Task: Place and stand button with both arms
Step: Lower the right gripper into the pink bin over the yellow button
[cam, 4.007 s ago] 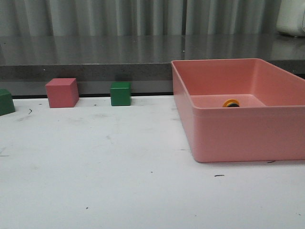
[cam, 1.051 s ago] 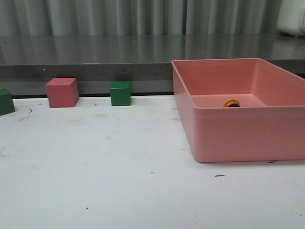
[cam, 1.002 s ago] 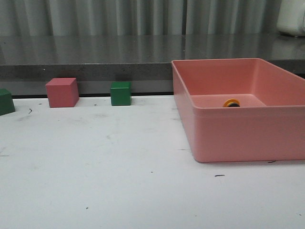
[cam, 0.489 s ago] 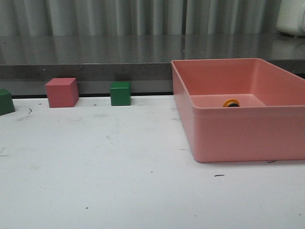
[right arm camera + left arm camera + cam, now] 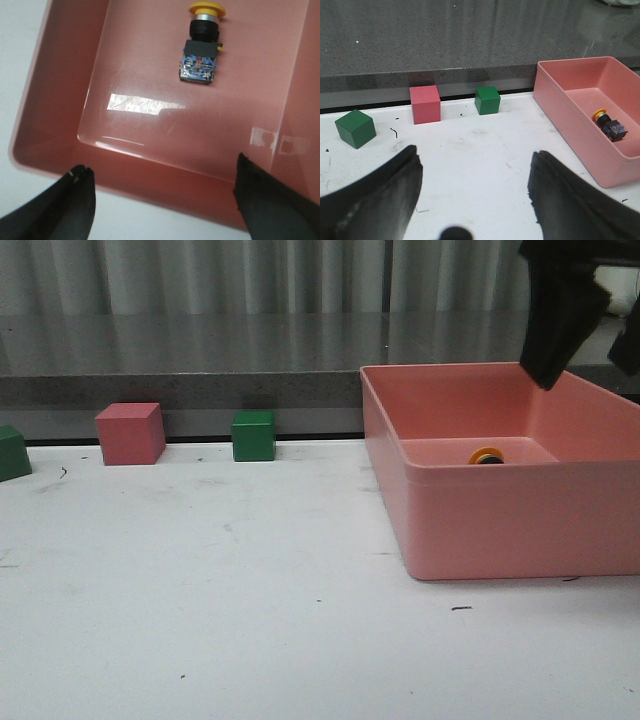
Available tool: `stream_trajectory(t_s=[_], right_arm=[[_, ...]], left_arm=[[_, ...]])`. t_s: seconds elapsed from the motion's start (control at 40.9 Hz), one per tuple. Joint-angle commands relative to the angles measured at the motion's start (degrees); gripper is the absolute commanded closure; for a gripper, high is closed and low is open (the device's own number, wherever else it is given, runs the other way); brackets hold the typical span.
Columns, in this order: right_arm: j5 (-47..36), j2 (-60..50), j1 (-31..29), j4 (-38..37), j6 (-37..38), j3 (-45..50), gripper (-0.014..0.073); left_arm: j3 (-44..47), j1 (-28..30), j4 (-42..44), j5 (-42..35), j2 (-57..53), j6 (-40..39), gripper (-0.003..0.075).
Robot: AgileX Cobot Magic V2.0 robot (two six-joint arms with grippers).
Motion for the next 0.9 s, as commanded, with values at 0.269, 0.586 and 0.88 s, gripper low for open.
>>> stream_trajectory(t_s=[0.269,0.586,0.88], right_arm=[[-0.30,14.12,-0.06,-6.45,9.16,-12.78,0.0001],[0.79,24.72,-0.12,-6.68,11.66,-22.04,0.0001],[3.30,30.53,-1.35,-6.87,12.60,-26.96,0.0001]], left_arm=[[-1.91,-0.51,-0.82,-4.28,0.56,-0.32,0.0281],[-1.91,-0.51,-0.82,-4.28,0.56,-0.32,0.0281],[-1.91,-0.51,-0.82,-4.28,0.56,-0.32,0.0281]])
